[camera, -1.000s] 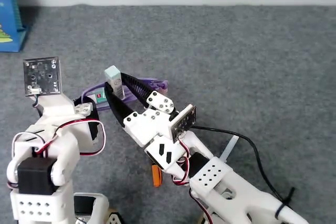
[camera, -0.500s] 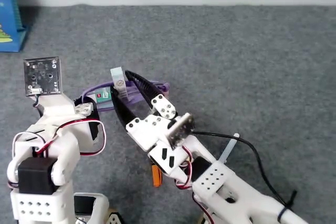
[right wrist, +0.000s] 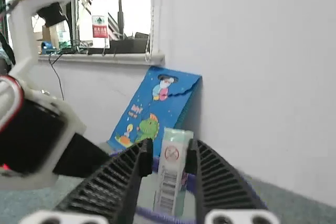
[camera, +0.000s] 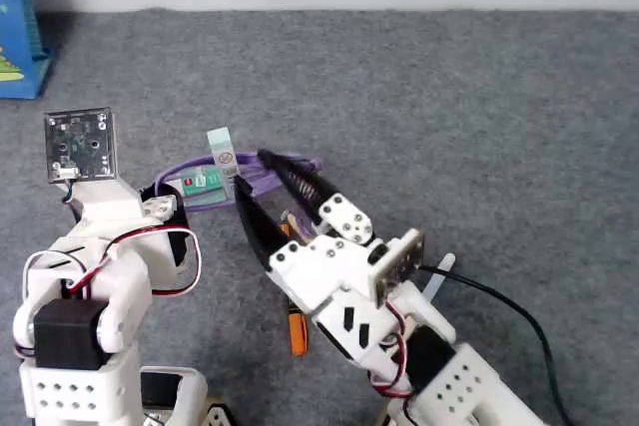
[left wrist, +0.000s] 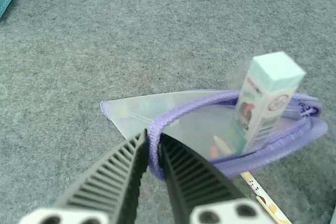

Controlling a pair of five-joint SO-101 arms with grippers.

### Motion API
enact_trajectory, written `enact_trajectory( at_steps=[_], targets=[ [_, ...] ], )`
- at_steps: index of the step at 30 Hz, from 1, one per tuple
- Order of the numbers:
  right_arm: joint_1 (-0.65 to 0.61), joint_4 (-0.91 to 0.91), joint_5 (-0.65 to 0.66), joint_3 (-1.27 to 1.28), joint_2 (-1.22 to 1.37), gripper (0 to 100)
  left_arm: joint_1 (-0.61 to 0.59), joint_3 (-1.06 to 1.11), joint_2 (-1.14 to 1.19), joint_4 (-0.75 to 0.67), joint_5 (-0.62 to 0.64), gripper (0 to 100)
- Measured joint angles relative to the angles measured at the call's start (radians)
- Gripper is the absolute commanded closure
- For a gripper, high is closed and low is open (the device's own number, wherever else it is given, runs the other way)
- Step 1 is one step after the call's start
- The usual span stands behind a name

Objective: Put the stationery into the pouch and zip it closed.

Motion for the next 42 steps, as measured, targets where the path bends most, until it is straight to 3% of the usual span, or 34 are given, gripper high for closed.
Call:
enact_trajectory(
  at_steps=[3,8,19,25,34,42],
  targets=[
    [0.0,0.103,-0.035,0.0,-0.023,99.5,0.0,0.0,0.0,0.0,0.0,99],
    [0.0,0.124,-0.074,0.0,0.02,99.1,0.0,0.0,0.0,0.0,0.0,99],
    [0.04,0.126,-0.109,-0.313,0.494,99.1,-0.035,0.0,0.002,0.0,0.005,99],
    [0.046,0.155,-0.11,-0.325,0.453,99.1,-0.035,0.0,0.003,0.0,0.0,99],
    [0.064,0.491,-0.11,-0.325,0.215,99.0,-0.034,0.0,0.002,0.002,0.003,99],
    [0.204,0.838,-0.11,-0.325,0.15,95.7,-0.098,0.0,0.002,0.002,0.003,99]
  ],
)
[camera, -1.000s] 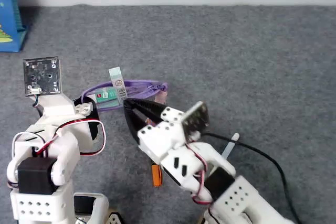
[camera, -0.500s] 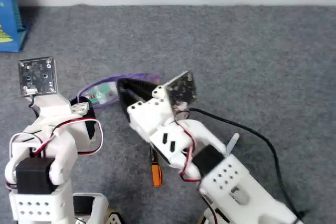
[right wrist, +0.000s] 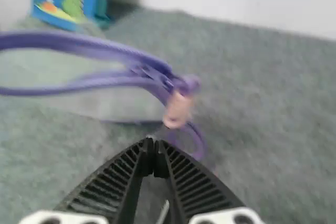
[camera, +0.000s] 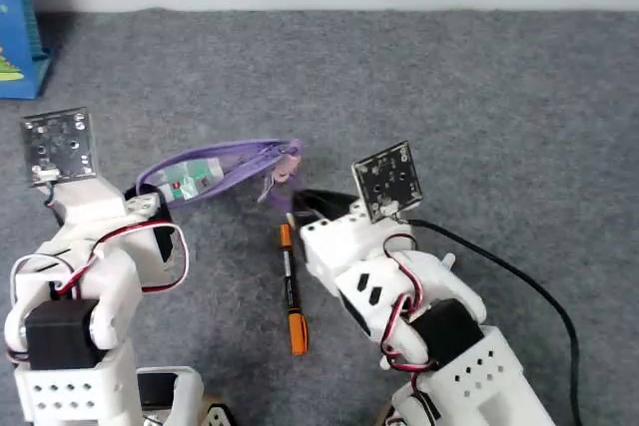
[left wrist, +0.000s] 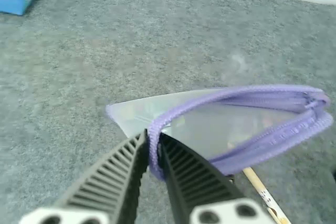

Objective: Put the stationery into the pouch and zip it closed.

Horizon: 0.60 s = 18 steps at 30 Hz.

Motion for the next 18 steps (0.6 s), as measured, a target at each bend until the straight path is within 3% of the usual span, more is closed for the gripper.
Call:
enact_trajectory(
  at_steps=[5,18],
  targets=[
    [0.06,0.106,0.028,0.0,0.11,80.3,-0.018,0.0,0.0,0.0,0.0,99],
    [0.028,0.04,0.037,-0.141,0.718,81.9,-0.092,0.005,0.0,0.0,0.0,99]
  ],
)
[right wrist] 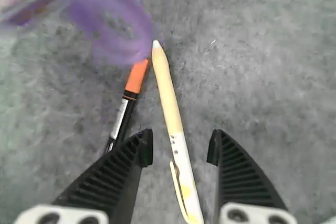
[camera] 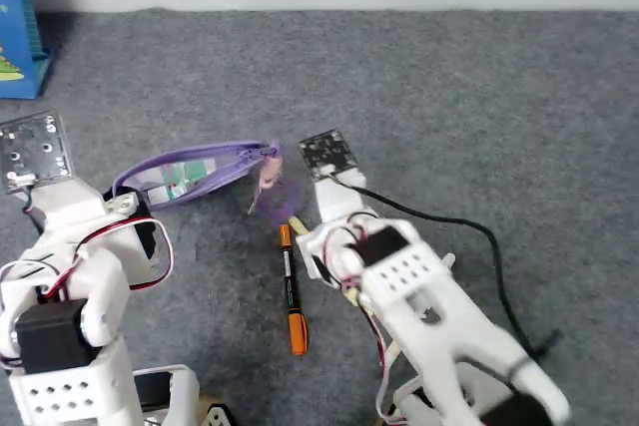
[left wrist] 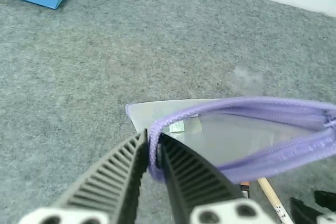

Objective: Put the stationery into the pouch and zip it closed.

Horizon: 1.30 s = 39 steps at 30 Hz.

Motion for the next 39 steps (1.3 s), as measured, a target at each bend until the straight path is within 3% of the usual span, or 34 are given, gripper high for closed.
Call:
enact_trajectory(
  at_steps=[8,16,22,31,39],
  targets=[
    [-0.008,-0.025,0.0,-0.186,0.348,82.1,0.0,0.015,-0.011,0.0,0.0,99],
    [-0.048,-0.081,0.0,-0.222,0.462,82.4,0.0,0.015,-0.011,0.0,0.0,99],
    [0.005,-0.097,0.038,-0.235,0.503,98.4,0.0,0.015,-0.011,0.0,0.0,99],
    [0.074,-0.095,0.068,-0.239,0.499,99.1,0.0,0.015,-0.011,0.0,0.0,99],
    [0.112,0.15,0.068,-0.238,0.238,99.1,0.0,0.015,-0.011,0.0,0.0,99]
  ],
)
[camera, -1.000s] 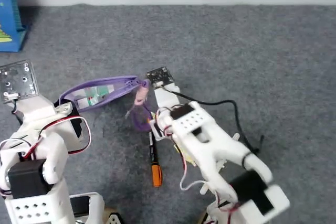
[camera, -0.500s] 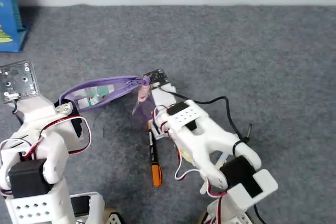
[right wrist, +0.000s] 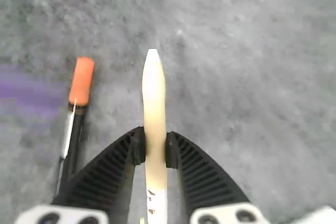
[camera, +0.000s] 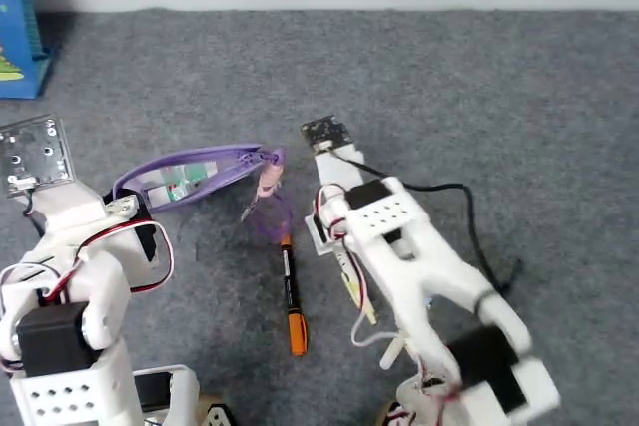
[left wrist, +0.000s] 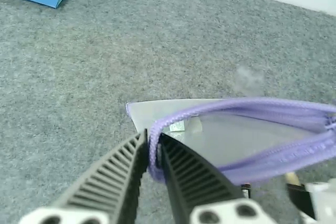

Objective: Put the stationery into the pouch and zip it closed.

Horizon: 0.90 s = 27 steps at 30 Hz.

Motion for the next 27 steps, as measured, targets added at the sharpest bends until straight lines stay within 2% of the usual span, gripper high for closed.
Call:
enact_trajectory(
  at_steps=[6,14,16,23,27],
  targets=[
    [0.003,0.106,0.0,0.0,-0.298,99.1,0.04,0.0,0.0,0.0,0.0,99],
    [0.0,0.11,0.0,0.0,-0.647,99.1,0.064,0.0,0.0,-0.002,0.0,99],
    [-0.037,0.098,0.0,0.002,-0.712,99.1,0.064,0.0,0.0,-0.002,0.0,99],
    [-0.21,-0.097,-0.003,0.002,-0.839,99.1,0.064,0.0,0.0,-0.002,0.0,99],
    [-0.272,-0.253,-0.066,0.002,-0.844,99.1,0.064,0.0,0.0,-0.002,0.0,99]
  ],
)
